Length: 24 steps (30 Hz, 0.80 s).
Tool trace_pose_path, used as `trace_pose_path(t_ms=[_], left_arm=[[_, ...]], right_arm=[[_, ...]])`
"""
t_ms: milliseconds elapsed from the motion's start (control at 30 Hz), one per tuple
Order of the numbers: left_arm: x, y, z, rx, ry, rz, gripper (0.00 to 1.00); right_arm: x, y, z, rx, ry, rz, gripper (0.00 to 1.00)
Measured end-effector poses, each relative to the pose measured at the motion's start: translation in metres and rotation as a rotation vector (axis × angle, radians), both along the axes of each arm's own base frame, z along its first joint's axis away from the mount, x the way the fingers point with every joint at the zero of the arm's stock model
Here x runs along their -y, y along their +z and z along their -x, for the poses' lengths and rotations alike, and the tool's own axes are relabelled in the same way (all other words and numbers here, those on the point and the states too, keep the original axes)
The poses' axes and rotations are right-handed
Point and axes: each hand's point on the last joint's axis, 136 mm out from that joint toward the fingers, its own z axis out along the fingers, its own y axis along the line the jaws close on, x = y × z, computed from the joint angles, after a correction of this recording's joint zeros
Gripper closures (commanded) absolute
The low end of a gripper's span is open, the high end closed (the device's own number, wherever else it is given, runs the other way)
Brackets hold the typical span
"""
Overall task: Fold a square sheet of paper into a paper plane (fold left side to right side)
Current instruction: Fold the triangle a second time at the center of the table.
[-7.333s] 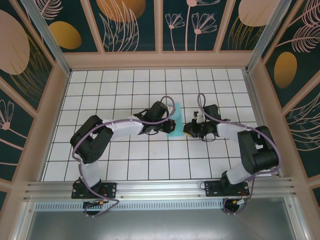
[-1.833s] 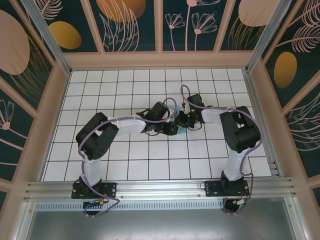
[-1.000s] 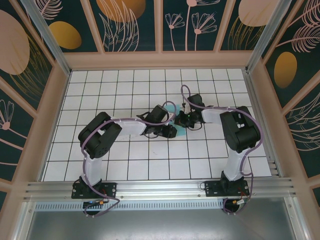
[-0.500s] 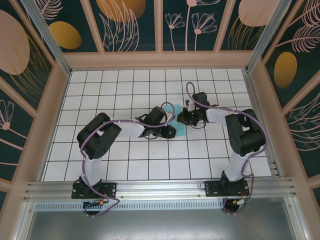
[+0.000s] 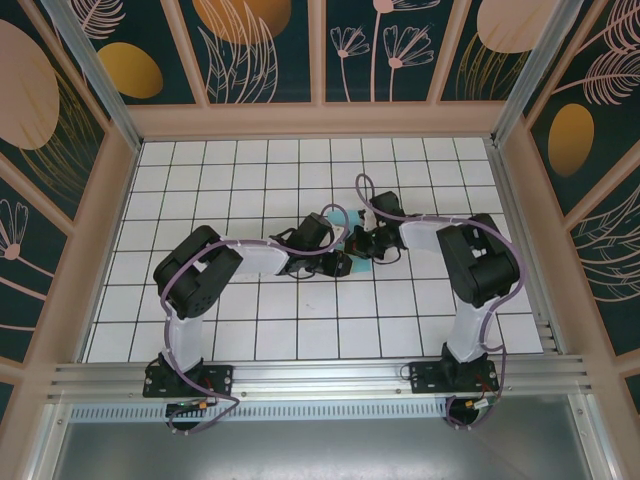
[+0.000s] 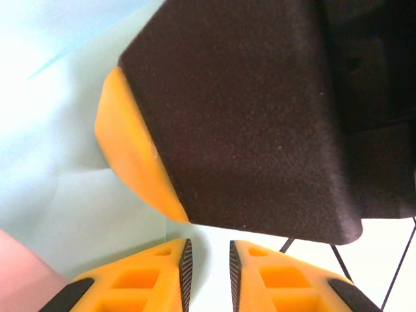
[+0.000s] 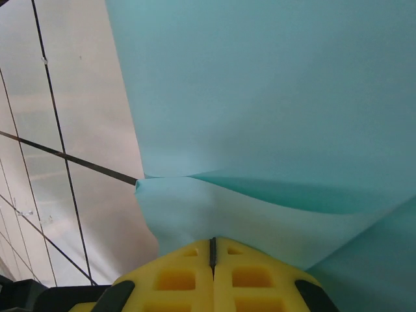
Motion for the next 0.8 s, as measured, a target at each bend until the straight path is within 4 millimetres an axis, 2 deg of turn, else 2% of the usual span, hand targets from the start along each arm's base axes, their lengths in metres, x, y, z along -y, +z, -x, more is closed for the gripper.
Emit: trace_pose_path(t_ms=[367, 633, 800], left_arm=[[0.0, 0.0, 0.0, 0.006, 0.001, 0.006, 0.75], [0.0, 0.0, 0.0, 0.007, 0.003, 0.009, 0.76], [0.0, 0.0, 0.0, 0.007, 0.003, 0.01, 0.75]], right_arm=[[0.007, 0.0, -0.005, 0.042, 0.03, 0.026, 0.94], [0.045, 0.001, -0.038, 0.089, -0.063, 0.067, 0.94], [0.051, 0.001, -0.043, 0.093, -0.074, 0.072, 0.94]])
